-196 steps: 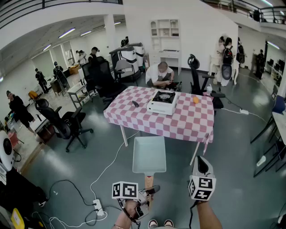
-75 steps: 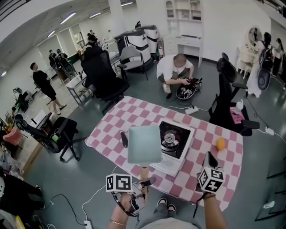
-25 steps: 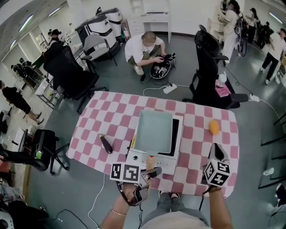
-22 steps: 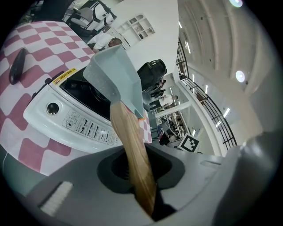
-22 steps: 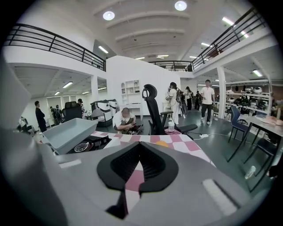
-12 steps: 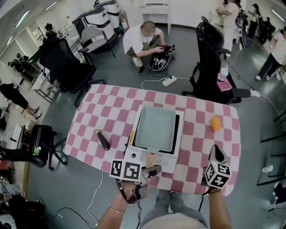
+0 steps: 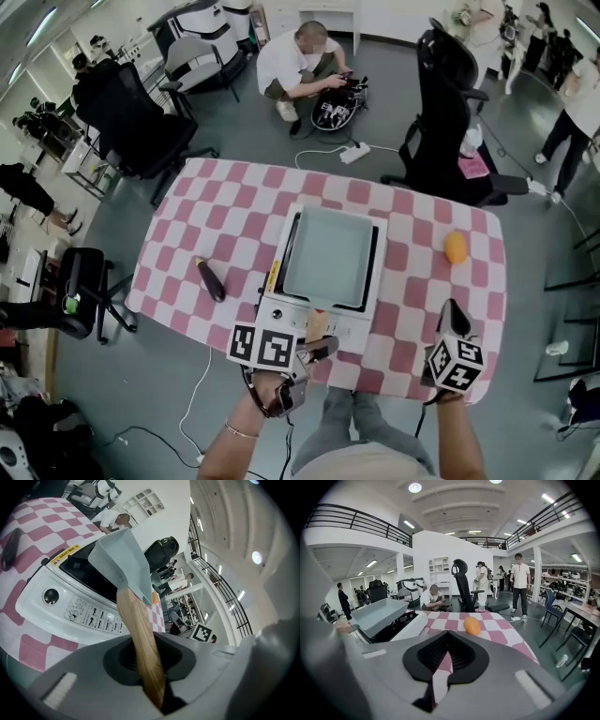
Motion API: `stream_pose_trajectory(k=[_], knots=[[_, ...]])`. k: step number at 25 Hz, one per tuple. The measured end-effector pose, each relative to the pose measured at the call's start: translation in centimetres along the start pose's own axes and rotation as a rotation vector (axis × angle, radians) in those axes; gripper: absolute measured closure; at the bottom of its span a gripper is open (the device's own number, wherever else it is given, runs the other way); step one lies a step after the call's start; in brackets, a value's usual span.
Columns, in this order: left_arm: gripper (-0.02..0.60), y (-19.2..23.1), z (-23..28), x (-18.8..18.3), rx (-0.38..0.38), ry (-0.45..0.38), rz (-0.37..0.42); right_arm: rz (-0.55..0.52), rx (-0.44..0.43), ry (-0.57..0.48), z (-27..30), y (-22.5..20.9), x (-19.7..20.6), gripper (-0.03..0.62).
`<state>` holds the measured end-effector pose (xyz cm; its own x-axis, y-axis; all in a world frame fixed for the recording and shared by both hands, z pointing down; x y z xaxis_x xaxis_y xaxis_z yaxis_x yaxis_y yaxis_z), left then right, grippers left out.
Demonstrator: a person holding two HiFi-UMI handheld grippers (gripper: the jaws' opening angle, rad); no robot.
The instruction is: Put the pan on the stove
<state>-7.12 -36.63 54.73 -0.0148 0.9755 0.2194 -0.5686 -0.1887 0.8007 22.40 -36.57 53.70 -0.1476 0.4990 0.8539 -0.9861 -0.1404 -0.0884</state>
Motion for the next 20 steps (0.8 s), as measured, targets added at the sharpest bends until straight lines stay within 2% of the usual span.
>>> stream_pose_trajectory(k=[15, 20], knots=[[0.528, 1.1, 0.2, -0.6, 0.037, 0.019, 0.028, -0.022, -0.016, 0.03, 0.5, 1.1, 1.0, 0.585], [0.526, 1.4, 0.2, -0.5, 0.068, 0.018, 0.004, -0.021, -0.02, 0.039, 0.7, 1.5, 1.3, 0.585]])
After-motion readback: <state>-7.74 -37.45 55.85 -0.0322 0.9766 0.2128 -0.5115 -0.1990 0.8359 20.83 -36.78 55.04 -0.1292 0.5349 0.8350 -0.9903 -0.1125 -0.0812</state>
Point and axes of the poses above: the fingertips, and each gripper's own axes: z forward along the fingers, y to its left, x out of its underside, the point moved 5 cm from there along -z, backward along the fingers, and after that the axes turned 2 degrees about -x, right-handed, at the moved point
